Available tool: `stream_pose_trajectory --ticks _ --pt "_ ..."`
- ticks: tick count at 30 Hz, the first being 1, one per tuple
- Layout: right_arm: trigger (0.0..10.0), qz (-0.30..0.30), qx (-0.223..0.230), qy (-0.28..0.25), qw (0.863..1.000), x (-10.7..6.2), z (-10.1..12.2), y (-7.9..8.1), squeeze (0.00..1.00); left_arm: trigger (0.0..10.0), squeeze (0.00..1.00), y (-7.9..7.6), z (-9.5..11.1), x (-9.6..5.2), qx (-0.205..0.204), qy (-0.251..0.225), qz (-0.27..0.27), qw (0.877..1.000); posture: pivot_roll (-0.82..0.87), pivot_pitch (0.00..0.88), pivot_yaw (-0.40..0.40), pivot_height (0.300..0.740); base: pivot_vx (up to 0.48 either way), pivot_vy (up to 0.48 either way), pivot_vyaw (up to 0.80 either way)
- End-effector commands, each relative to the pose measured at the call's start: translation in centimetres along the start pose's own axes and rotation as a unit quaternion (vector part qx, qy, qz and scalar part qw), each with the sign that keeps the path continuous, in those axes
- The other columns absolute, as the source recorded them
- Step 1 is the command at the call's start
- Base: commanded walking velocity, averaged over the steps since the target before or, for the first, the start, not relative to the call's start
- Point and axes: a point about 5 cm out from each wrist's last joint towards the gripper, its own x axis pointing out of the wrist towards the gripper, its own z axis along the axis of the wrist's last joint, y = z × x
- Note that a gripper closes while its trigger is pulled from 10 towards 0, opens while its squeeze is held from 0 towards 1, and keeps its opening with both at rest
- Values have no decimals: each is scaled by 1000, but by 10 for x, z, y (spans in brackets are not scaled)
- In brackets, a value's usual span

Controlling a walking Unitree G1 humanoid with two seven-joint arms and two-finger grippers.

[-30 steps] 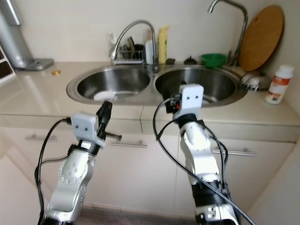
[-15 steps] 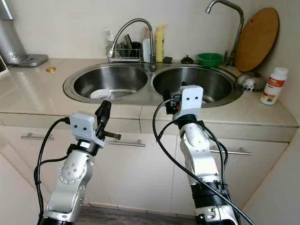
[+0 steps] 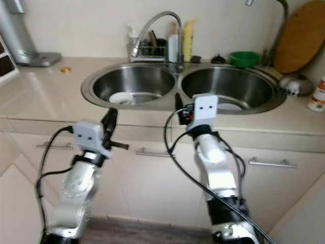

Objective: Kitchen organization

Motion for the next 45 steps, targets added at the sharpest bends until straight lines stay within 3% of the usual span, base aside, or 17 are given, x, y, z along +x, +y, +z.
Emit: stream_pose_trajectory --ticks 1,19,31,38,45 --pt "10000 13 3 -3 1000 2 2 10 0 10000 0 9 -2 -1 7 7 11 1000 -75 0 34 740 0 472 0" --pt "10000 7 8 2 1000 1 0 10 0 10000 0 8 -3 -2 7 10 8 1000 -73 0 33 740 0 476 0" --pt "10000 -4 1 14 1000 -1 -5 8 0 10000 0 8 -2 -3 13 3 6 1000 -75 0 35 740 0 0 -654" --pt "10000 -29 -10 26 999 -15 -14 2 0 10000 0 5 -10 -7 39 23 -6 999 -76 0 31 740 0 0 -800" --pt "10000 2 -35 55 998 -34 -29 9 0 10000 0 -1 -24 -21 65 59 -44 995 -77 0 32 740 0 0 -800"
